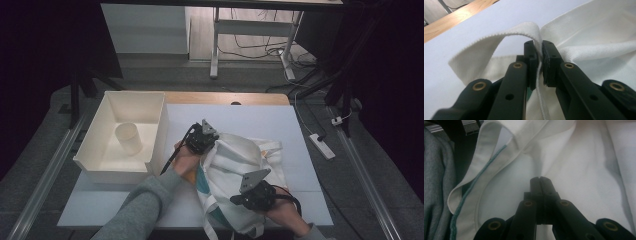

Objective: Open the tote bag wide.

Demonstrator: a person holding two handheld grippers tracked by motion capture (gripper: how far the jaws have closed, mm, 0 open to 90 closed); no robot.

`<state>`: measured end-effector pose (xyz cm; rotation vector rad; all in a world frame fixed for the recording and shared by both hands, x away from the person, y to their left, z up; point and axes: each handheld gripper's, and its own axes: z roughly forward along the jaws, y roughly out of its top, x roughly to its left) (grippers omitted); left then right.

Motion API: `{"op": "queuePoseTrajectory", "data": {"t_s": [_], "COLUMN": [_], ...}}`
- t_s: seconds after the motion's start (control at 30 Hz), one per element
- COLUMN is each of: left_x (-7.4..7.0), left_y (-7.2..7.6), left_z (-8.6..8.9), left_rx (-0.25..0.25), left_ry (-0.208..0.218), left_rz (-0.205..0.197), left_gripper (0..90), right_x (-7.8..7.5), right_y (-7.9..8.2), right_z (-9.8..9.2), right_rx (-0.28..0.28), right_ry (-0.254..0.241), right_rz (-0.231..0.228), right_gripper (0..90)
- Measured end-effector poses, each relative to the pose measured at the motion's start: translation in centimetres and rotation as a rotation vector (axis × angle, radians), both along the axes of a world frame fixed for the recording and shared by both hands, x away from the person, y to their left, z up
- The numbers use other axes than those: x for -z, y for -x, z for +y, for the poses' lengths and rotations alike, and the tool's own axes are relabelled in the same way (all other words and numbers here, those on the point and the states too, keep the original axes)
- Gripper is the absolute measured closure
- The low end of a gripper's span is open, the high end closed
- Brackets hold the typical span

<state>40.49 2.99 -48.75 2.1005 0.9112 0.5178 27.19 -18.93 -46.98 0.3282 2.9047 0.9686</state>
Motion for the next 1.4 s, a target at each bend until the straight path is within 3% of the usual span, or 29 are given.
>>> {"op": "queuePoseTrajectory", "data": {"t_s": [0.2,0.3,0.33,0.4,0.43,0.57,0.63,0.7,0.87,1.0,1.23,1.33,1.4], "left_x": [0.3,0.3,0.3,0.2,0.2,0.0,0.0,-0.1,-0.2,-0.3,-0.2,-0.2,-0.2], "left_y": [0.0,-0.1,-0.1,-0.1,0.0,0.0,0.0,0.0,0.1,0.1,0.1,0.1,0.1], "left_z": [-0.1,0.0,0.0,0.0,0.1,0.1,0.1,0.2,0.3,0.4,0.4,0.4,0.4], "left_rx": [0.004,0.006,0.005,0.005,0.004,0.004,0.003,0.002,0.003,0.003,0.0,0.002,0.004], "left_ry": [-0.008,-0.003,-0.002,0.002,0.005,0.007,0.009,0.009,0.017,0.024,0.019,0.02,0.022], "left_rz": [0.005,0.005,0.005,0.001,-0.001,-0.01,-0.011,-0.012,-0.017,-0.017,-0.017,-0.015,-0.014], "left_gripper": [81.8,81.7,81.7,81.7,81.6,81.6,81.6,81.6,81.6,81.6,81.5,81.5,81.6], "right_x": [1.0,0.9,0.7,-0.1,-0.7,-2.7,-3.2,-3.1,-1.5,-1.0,-0.5,0.0,0.0], "right_y": [-0.6,-0.6,-0.6,-0.7,-0.8,-0.8,-0.5,-0.4,-0.9,-1.3,-1.4,-1.3,-1.4], "right_z": [-0.4,-0.6,-0.8,-1.5,-2.1,-4.6,-5.5,-5.8,-5.1,-4.7,-3.5,-3.1,-3.3], "right_rx": [0.009,0.009,0.016,0.07,0.113,0.353,0.424,0.472,0.505,0.534,0.572,0.571,0.573], "right_ry": [-0.013,-0.028,-0.039,-0.057,-0.073,-0.091,-0.101,-0.067,0.008,0.088,0.105,0.129,0.133], "right_rz": [0.057,0.037,0.021,-0.027,-0.064,-0.207,-0.24,-0.253,-0.209,-0.228,-0.232,-0.239,-0.236], "right_gripper": [90.0,86.7,80.4,69.5,68.7,64.5,63.0,58.6,57.1,57.0,41.1,40.8,46.4]}}
